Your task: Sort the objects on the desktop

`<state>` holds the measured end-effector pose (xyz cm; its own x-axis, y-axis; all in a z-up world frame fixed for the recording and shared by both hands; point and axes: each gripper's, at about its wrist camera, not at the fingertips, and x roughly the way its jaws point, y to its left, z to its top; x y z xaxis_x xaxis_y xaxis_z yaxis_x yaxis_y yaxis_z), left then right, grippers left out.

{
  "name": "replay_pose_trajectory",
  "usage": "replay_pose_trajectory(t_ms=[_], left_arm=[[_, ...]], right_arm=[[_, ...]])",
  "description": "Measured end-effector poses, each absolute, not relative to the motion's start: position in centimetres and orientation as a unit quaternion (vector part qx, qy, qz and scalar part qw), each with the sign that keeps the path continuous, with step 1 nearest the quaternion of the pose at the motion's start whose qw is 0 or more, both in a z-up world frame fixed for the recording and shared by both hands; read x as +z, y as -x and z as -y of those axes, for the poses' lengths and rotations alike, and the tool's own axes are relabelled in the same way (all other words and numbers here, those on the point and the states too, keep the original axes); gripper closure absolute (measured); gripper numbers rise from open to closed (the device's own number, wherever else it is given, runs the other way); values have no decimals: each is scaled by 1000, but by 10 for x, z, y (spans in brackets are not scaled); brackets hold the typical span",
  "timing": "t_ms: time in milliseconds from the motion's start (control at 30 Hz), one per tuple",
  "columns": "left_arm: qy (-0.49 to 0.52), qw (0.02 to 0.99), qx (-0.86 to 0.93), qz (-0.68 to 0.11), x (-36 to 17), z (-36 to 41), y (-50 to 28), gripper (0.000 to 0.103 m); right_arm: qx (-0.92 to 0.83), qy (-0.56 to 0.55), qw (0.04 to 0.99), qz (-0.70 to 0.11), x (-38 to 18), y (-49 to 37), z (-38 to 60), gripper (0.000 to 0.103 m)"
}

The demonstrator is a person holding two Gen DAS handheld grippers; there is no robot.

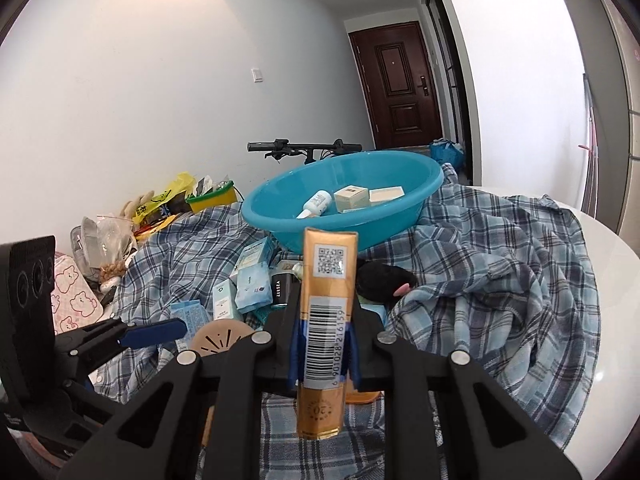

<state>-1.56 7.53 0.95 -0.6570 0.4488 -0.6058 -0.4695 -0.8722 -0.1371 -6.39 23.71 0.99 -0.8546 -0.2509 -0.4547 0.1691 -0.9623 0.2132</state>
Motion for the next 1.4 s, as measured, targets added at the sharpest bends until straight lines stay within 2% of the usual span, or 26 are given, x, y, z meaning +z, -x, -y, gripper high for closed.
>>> replay_pose_trajectory(t_ms=[267,433,533,633,900,1133,1300,1400], left_arm=[[292,191,936,-42,36,-72,30,17],[272,185,944,-27,50,-67,34,17],[234,169,957,-24,60,-66,32,12],[195,145,969,-33,73,-65,32,0],[151,140,978,-29,107,-60,44,0],[204,154,966,-40,103,-57,67,0],[287,169,941,-59,62,-58,73,0],[311,180,928,-103,37,-64,64,1]], right_arm=[[-970,-231,77,16,17,61,-222,86],[-972,-223,79,14,24,60,-222,86],[-974,-213,81,14,32,60,-221,86],[-977,-196,82,10,45,60,-219,86],[-984,-155,83,-1,77,69,-217,86],[-986,-149,80,2,85,74,-222,86],[-980,-180,83,5,65,77,-223,86],[-977,-193,86,9,56,77,-225,86]])
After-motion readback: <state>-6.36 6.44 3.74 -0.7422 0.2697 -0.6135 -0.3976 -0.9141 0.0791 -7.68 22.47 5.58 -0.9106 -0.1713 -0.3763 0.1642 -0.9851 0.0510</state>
